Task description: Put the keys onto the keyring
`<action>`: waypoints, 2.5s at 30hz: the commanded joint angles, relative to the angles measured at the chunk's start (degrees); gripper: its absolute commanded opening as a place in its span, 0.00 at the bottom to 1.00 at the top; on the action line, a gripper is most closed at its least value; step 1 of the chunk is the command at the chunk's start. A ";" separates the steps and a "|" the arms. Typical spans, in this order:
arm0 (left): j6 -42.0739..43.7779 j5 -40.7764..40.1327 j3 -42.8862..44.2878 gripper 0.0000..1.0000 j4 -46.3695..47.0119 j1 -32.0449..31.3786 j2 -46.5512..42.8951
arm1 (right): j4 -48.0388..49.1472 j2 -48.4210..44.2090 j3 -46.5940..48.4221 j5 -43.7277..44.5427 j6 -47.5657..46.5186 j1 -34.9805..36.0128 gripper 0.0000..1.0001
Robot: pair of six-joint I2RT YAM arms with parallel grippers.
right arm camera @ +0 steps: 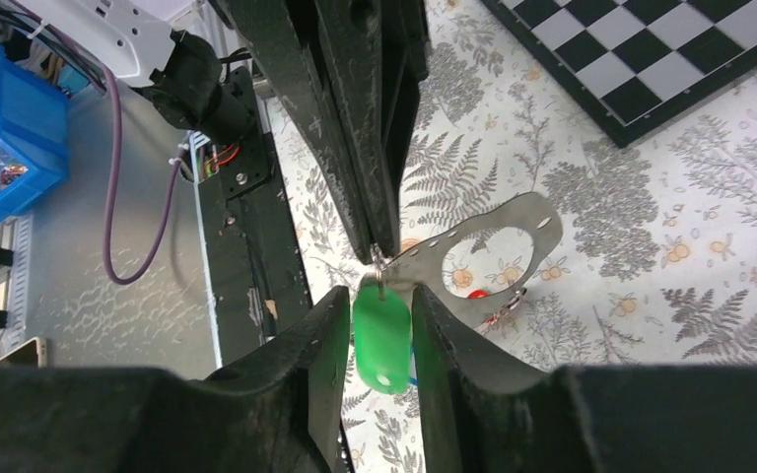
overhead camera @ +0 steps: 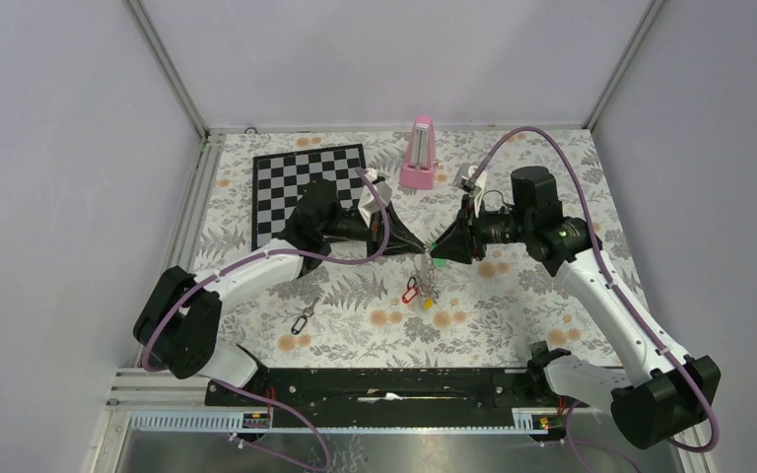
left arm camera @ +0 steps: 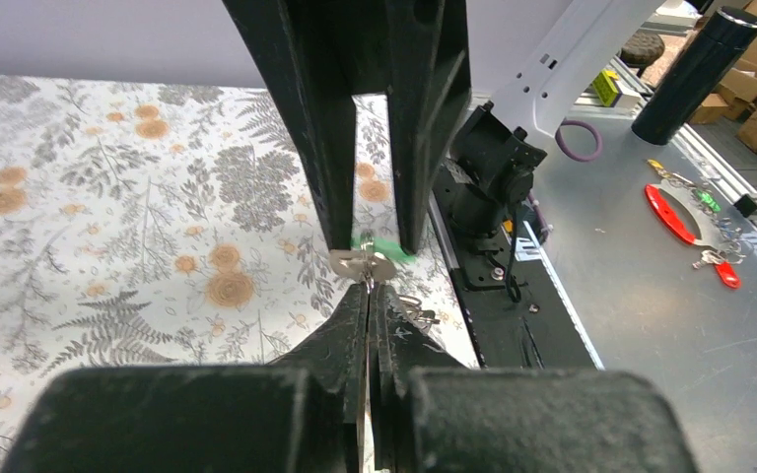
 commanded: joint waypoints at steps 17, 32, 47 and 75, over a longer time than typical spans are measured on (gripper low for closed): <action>-1.77 2.29 -0.27 0.00 2.61 -0.27 -1.58 | 5.24 -3.06 -8.34 -6.98 -5.35 -1.96 0.63; -5.92 2.20 -0.80 0.00 7.28 -0.25 -0.39 | 12.78 1.19 -8.30 -11.98 -1.36 -0.29 0.55; 3.53 0.95 -0.38 0.00 -2.16 -0.21 -0.88 | 8.48 0.77 -2.46 -9.68 -1.22 -0.29 0.08; 8.06 1.16 2.37 0.00 -9.71 -0.20 -2.91 | -1.23 -1.79 -0.62 -2.40 -12.41 -0.28 0.38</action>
